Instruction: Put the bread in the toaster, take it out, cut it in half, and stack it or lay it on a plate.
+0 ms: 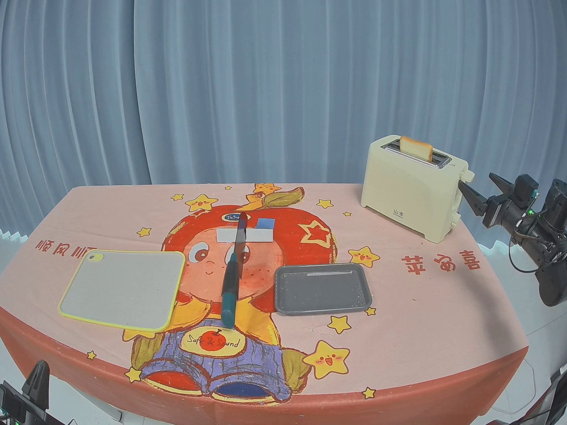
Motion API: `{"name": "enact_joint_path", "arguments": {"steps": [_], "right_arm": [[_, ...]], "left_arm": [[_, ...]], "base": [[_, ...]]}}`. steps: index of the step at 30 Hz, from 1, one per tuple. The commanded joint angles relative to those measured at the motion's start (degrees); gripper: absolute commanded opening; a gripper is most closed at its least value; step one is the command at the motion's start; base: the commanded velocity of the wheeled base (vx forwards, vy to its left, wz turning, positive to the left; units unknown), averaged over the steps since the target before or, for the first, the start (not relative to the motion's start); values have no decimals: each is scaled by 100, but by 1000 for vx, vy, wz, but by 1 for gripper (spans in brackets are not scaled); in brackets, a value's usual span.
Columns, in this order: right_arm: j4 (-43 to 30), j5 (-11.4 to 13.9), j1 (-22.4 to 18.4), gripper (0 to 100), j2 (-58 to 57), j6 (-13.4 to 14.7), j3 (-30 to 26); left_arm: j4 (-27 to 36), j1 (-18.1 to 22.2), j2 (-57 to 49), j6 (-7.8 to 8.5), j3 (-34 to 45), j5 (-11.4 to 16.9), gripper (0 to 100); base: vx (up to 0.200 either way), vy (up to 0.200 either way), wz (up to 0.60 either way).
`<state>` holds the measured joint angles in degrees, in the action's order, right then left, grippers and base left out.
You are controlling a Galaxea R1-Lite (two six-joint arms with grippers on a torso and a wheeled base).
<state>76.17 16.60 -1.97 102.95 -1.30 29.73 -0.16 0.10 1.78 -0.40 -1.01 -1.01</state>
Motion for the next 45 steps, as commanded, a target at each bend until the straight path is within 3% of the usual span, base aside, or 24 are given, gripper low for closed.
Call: {"name": "enact_joint_path", "arguments": {"steps": [1,11,25,32,39,44,45], "right_arm": [[-14,-8,4,100,-56,-1,-3],[3,-122,136,100,-91,7,-134],[-32,-8,-242,100,-381,-10,-55],[-1209,203,-330,100,-706,51,279],[-1587,511,-462,100,-715,60,481],[-1640,511,-453,100,-680,60,692],[-1939,493,-435,100,-697,60,806]], "left_arm": [[-2,-1,7,-4,101,-4,0],[-2,-1,7,-4,101,-4,0],[-2,-1,7,-4,101,-4,0],[-2,-1,7,5,101,-4,0],[-2,-1,7,-4,101,-4,0],[-2,-1,7,-4,101,-4,0],[-2,-1,7,-4,101,-4,0]], "base": [[0,0,0],[0,0,0],[0,0,0],[0,0,0],[0,0,0],[0,0,0],[0,0,0]]}}
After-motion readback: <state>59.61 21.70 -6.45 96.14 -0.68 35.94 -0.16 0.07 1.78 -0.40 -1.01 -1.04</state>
